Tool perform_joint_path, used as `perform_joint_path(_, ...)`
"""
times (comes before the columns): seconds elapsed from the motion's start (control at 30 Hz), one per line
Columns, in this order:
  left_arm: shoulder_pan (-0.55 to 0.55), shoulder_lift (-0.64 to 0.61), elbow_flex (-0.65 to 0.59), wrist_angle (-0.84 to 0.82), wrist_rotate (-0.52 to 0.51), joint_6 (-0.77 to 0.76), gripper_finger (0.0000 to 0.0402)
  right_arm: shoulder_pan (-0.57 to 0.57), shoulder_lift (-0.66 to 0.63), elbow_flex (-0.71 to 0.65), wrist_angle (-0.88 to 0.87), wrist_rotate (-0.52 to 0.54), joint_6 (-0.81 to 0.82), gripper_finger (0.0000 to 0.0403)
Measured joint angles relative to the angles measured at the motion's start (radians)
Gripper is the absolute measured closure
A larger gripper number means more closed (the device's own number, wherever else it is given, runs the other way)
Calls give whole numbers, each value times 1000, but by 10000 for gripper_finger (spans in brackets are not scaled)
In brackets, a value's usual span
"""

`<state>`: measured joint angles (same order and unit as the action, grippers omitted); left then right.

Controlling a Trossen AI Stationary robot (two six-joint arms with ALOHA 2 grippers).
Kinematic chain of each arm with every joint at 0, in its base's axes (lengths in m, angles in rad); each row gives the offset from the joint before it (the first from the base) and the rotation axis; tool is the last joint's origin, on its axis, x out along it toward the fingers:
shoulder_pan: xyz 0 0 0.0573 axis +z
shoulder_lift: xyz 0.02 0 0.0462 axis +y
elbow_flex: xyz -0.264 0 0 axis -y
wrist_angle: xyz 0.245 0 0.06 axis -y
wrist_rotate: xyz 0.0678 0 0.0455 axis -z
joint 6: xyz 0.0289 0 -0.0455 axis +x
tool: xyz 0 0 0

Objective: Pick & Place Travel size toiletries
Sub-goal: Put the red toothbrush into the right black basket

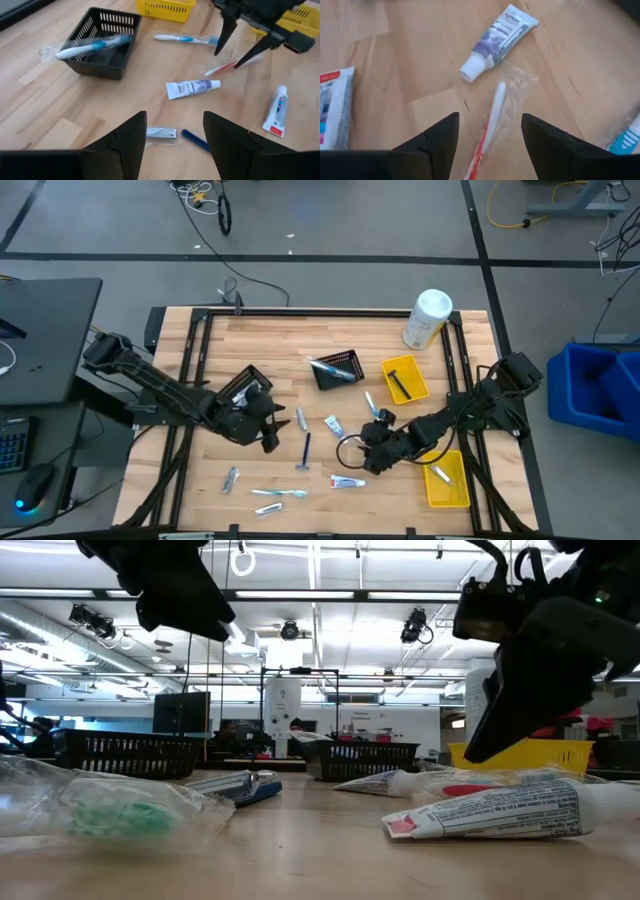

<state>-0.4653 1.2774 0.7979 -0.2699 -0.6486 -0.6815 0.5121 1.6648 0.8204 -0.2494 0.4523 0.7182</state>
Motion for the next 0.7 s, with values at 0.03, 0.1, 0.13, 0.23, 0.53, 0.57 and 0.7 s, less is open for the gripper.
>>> perform_joint_path(0.03,-6,0,0,0,-3,2,198,0,8,0,8,0,0,181)
perform_joint_path(0.1,-16,0,0,0,-2,8,198,0,28,0,7,0,0,183)
perform_joint_path(0.13,-20,0,0,0,-3,9,198,0,41,0,7,-1,0,184)
perform_joint_path(0.23,-27,0,0,0,-3,24,198,-6,77,0,6,-6,0,185)
perform_joint_path(0.53,-29,0,0,-1,1,32,198,-8,102,3,14,-18,7,229)
perform_joint_path(0.57,-29,0,0,-1,1,32,198,-8,102,3,13,-19,4,242)
perform_joint_path(0.7,-29,0,0,-1,-2,32,198,-10,102,3,14,-36,0,297)
